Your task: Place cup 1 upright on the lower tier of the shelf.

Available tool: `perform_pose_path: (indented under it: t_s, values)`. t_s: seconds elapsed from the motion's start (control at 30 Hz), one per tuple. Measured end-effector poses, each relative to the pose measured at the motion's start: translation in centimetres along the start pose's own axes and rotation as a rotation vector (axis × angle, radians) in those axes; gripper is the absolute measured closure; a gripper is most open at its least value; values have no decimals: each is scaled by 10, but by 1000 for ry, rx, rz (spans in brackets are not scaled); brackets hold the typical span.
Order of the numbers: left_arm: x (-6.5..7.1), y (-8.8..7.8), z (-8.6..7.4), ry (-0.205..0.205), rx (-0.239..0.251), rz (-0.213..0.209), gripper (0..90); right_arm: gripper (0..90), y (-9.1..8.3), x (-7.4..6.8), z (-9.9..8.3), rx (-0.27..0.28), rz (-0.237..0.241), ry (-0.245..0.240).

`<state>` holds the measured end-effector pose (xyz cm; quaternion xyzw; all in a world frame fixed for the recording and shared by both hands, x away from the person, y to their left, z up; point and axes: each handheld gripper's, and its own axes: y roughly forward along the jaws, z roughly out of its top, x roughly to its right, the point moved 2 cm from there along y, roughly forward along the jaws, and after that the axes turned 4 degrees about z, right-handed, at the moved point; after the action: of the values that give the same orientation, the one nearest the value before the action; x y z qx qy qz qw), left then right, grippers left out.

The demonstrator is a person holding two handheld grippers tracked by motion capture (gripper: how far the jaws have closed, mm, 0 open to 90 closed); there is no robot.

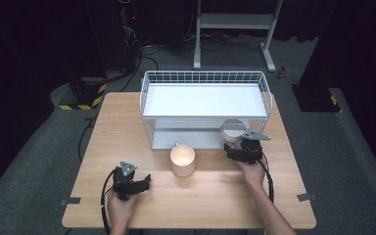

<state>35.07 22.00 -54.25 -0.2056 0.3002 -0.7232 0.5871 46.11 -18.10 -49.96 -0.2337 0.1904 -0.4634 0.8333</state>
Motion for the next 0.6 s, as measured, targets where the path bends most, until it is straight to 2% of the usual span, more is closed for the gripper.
perform_pose_path:
  t_s: [0.27,0.6]
  values:
    - [0,0,0,-1,0,0,164,266,-3,-2,-2,-6,-16,-9]
    - [0,0,0,-1,0,0,164,292,3,-2,-3,-20,-35,-3]
